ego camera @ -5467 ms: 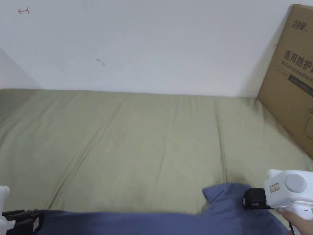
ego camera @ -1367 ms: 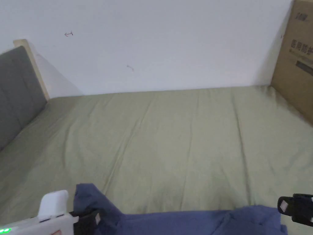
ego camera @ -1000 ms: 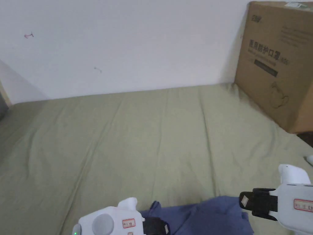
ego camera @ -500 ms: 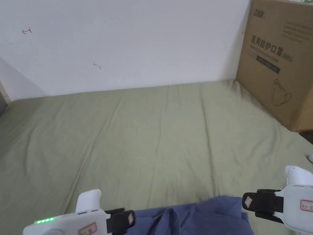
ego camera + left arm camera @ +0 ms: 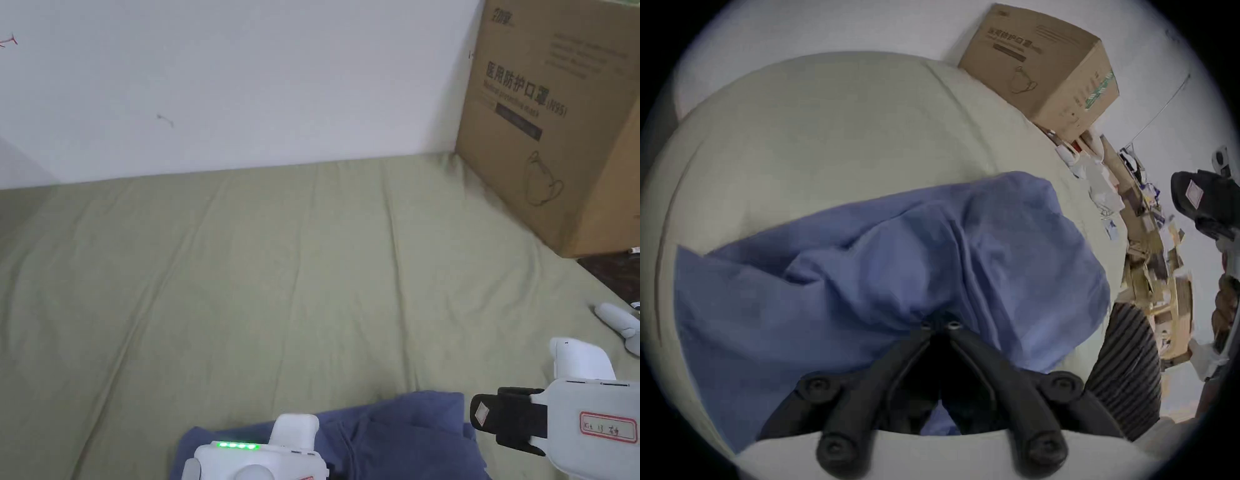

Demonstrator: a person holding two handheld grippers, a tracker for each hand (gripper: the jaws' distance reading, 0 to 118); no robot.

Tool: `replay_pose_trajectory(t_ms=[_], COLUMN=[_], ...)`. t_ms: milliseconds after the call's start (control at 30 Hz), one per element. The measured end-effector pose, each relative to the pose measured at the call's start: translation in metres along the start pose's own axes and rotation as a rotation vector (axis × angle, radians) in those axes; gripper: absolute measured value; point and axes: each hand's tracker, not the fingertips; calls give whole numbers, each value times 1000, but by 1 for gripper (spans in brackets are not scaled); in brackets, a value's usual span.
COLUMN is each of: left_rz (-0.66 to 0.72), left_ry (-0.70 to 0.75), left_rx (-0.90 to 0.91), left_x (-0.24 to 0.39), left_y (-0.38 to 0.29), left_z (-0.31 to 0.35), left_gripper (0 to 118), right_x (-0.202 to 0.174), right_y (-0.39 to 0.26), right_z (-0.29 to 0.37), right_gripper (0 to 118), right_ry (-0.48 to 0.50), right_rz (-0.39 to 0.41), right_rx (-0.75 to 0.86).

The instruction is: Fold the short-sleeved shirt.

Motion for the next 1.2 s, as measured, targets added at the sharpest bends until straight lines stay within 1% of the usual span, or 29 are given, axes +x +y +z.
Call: replay_pose_trajectory(t_ms=[133, 233, 267, 333, 400, 433, 467, 500, 533, 567, 600, 633, 667, 733, 767, 833, 867, 900, 933, 1033, 1100, 1167, 1200], left_rz=[18, 140, 182, 245, 299, 332, 371, 406, 439, 463, 489, 466, 473, 508, 523, 633, 675, 659, 634, 659, 626, 579, 565], left_ry=[-7, -170, -241, -326, -327, -314, -285, -281, -268, -248, -217, -237, -263, -308, -324, -448, -522, -548, -591, -687, -702, -714, -718], left_rx=[-23, -102, -86, 20, 127, 180, 238, 270, 284, 282, 272, 265, 276, 193, 163, 85, 89, 157, 183, 114, 112, 148, 157], left_x=[-6, -26, -37, -58, -89, -106, -127, -145, -164, -179, -192, -193, -203, -217, -236, -248, -250, -240, -237, -224, -221, -224, -226], left_y=[-7, -3, -2, -2, 0, -2, -6, -10, -15, -21, -27, -33, -39, -48, -54, -69, -75, -73, -67, -55, -51, -58, -62], left_z=[-5, 3, 14, 46, 84, 102, 120, 131, 142, 148, 154, 158, 156, 140, 129, 99, 84, 84, 80, 55, 46, 43, 45], left_gripper=[1, 1, 1, 1, 1, 5, 23, 55, 101, 118, 117, 118, 118, 118, 118, 118, 118, 118, 118, 118, 118, 118, 115], right_x=[2, 1, 1, 0, -2, -3, -4, -5, -5, -6, -7, -8, -8, -9, -10, -14, -16, -17, -17, -17, -20, -21, -21], right_y=[-3, -4, -4, -3, -2, -1, -1, 0, 0, 0, 0, 0, 0, -1, -2, -5, -6, -6, -7, -8, -8, -9, -9], right_z=[-3, -6, -6, -6, -5, -5, -5, -6, -7, -8, -10, -12, -14, -19, -21, -22, -22, -21, -22, -24, -24, -23, -23], right_gripper=[0, 0, 0, 0, 0, 0, 0, 0, 0, 0, 0, 0, 0, 0, 0, 0, 0, 0, 0, 0, 0, 0, 0], right_ry=[-2, -5, -1, 4, 3, 2, 1, -1, -3, -5, -8, -8, -6, 15, 13, -6, -14, -16, -13, 10, -1, -8, -6], right_rz=[-1, -4, -6, -6, -3, -1, 2, 3, 4, 4, 2, -1, -3, -14, -15, -7, -1, 2, 4, 2, 4, 7, 6], right_rx=[-13, -21, -21, -19, -15, -14, -13, -13, -14, -17, -20, -23, -28, -37, -47, -60, -61, -64, -69, -91, -96, -92, -93])
